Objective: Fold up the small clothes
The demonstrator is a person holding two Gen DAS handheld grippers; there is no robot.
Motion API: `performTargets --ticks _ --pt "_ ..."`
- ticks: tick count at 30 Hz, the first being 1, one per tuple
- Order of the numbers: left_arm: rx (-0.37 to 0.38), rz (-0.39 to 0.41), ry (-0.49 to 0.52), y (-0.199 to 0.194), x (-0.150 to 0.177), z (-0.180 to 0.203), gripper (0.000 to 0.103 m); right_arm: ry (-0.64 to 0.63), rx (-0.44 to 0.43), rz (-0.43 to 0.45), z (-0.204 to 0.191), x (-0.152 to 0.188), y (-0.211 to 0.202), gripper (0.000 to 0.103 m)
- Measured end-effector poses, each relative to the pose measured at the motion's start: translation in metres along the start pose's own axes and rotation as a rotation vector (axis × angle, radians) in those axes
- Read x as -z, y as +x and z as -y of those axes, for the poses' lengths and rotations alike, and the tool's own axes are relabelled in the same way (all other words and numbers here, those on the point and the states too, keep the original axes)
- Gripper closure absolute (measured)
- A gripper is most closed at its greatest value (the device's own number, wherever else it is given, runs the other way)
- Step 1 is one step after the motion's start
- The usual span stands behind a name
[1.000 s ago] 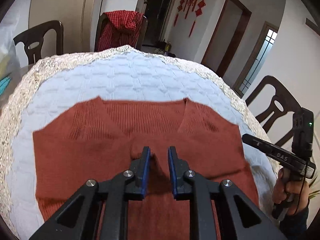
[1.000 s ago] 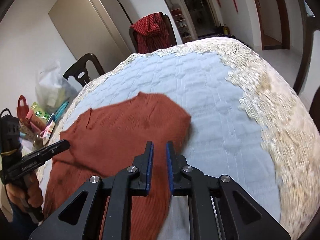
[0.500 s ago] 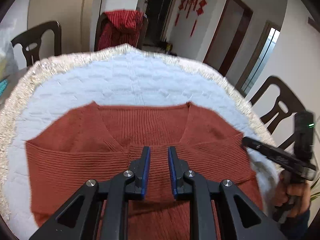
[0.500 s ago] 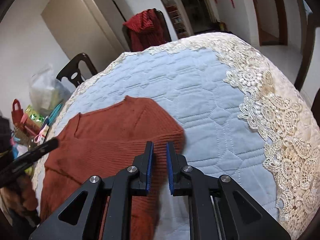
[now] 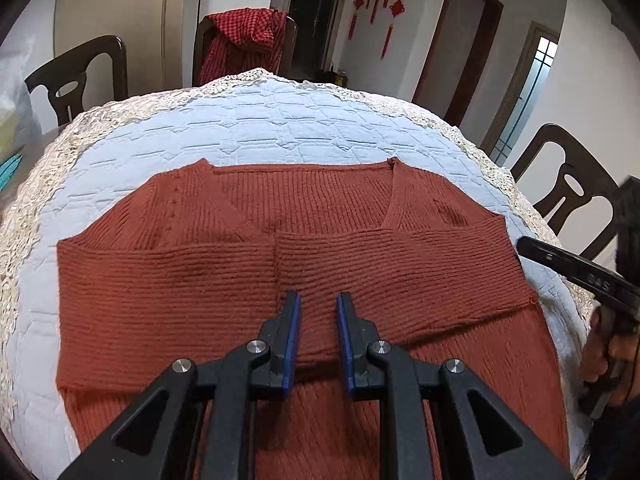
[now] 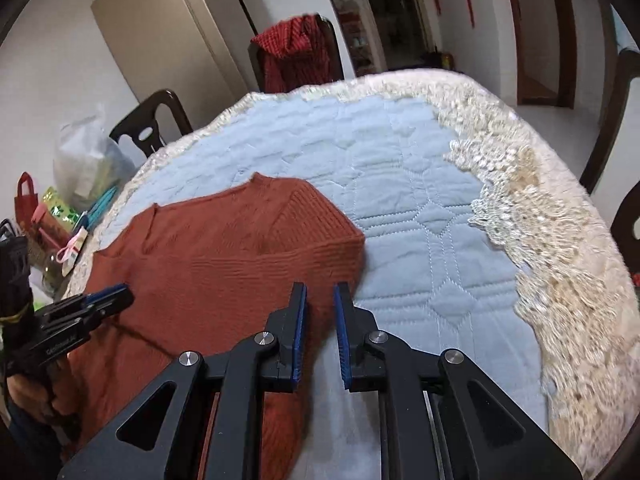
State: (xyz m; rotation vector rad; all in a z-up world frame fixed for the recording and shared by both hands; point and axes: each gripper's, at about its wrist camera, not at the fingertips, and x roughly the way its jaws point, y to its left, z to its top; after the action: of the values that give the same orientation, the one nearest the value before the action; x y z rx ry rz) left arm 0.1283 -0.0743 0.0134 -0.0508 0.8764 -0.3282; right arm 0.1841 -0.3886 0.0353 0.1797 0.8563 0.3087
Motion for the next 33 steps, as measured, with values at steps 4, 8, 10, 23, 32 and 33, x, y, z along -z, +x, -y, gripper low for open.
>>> performTargets --ticks 4,8,10,23,32,33 --pt "-0.003 0.005 0.004 0.004 -0.001 0.000 0.083 -0.040 -0.020 -0.011 -0.011 0.014 -0.006 0.089" --pt "0.003 0.005 -0.016 -0.006 0.000 -0.003 0.083 -0.022 -0.006 -0.058 -0.007 0.020 -0.001 0.089" --pt "0.015 0.017 -0.021 -0.016 0.004 -0.004 0.081 -0.041 0.009 -0.037 -0.010 0.021 -0.011 0.089" --pt "-0.033 0.052 -0.073 -0.042 0.021 -0.032 0.073 -0.075 -0.007 -0.052 -0.027 0.031 -0.022 0.088" --pt "-0.077 0.059 -0.136 -0.080 0.060 -0.067 0.065 -0.054 -0.090 -0.073 -0.034 0.051 -0.036 0.066" --pt "-0.082 0.053 -0.138 -0.080 0.064 -0.069 0.065 -0.050 -0.091 -0.076 -0.034 0.054 -0.036 0.065"
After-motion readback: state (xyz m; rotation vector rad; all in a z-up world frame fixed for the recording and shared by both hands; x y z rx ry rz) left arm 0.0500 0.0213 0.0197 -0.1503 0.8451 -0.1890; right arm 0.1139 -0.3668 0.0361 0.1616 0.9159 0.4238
